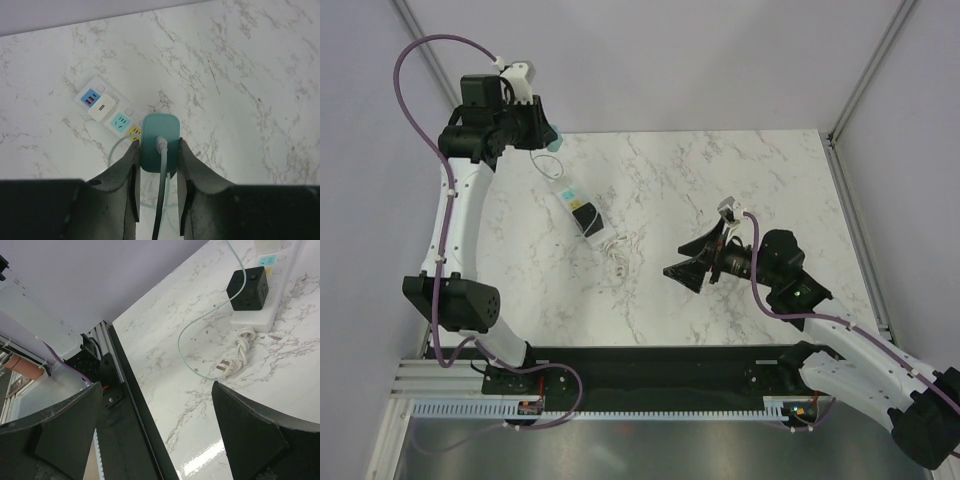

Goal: Insert the plug

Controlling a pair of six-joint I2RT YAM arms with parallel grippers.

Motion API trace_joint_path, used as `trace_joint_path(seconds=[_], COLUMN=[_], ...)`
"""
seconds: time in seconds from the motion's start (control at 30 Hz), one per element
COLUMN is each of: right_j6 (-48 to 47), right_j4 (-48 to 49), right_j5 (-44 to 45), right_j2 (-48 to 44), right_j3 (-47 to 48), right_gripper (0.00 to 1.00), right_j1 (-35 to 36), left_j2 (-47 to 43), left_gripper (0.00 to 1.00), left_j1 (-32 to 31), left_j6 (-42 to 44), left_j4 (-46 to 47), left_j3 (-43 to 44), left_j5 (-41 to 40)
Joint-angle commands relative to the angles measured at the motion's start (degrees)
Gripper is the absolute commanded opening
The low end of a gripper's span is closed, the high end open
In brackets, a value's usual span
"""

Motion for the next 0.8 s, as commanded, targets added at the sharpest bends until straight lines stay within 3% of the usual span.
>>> trace_joint_path(seconds=[0.0,0.17,0.5,0.77], right_j6=[0.9,1.4,0.3,-1.1], right_j4=[4.2,5.4,2.9,-0.4], right_j5=[-1.2,-1.8,-1.8,-1.4], right_j2=[2.2,5.4,9.5,12.8], right_j3=[2.3,3.5,5.5,9.2], right_gripper=[0.98,0.98,0.98,0.98], right_j1=[0.1,0.1,0.2,0.1], left_j2=[-0.5,1.6,6.1,9.0], left_gripper=[0.02,0.02,0.02,0.02], left_j1=[0.4,-3.1,-4.0,-5.0], left_j6=[-14.5,-21.7,-34.2,-35.6], left_j4=[9.7,10.4,15.4,20.2], left_j3=[-2.5,-7.6,-16.0,-20.3], left_j5=[-1.2,-13.1,-17.8,-26.3])
